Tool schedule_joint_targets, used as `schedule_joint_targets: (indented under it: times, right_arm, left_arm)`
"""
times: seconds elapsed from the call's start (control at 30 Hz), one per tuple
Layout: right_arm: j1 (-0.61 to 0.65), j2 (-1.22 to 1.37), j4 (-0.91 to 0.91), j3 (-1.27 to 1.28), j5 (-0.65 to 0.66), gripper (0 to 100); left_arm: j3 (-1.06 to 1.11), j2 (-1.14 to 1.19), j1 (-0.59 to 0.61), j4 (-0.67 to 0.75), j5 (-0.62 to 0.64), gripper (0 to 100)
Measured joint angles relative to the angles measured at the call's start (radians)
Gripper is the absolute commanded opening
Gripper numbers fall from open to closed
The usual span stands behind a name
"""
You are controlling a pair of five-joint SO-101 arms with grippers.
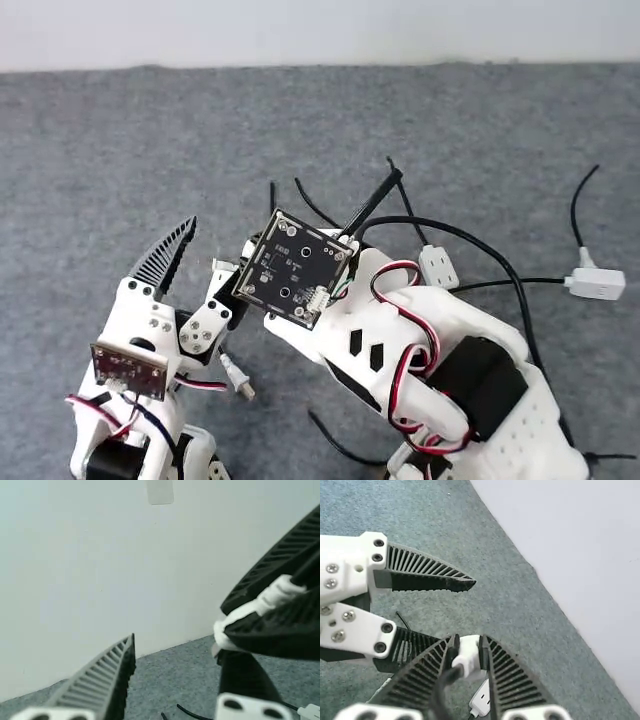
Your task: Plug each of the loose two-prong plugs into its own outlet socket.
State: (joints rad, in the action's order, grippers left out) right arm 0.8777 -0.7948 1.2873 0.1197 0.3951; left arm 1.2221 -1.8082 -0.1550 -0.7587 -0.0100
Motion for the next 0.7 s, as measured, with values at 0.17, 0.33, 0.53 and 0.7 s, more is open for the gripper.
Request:
schedule_joint_targets:
  times: [0.17,0.33,0.53,0.7]
  right_arm:
    - [0.000,0.000,0.005,0.000,0.000,0.9]
    - [0.000,0.000,0.021,0.000,0.000,0.9]
    - [0.000,-0.003,0.077,0.003,0.000,0.9]
    - [0.003,-0.003,0.086,0.008,0.000,0.9]
  left_arm:
    - [0.000,0.000,0.000,0.000,0.000,25]
    - [0.002,0.000,0.032,0.000,0.000,25]
    - [0.000,0.000,0.080,0.009,0.000,25]
    - [0.000,0.000,0.087,0.018,0.006,25]
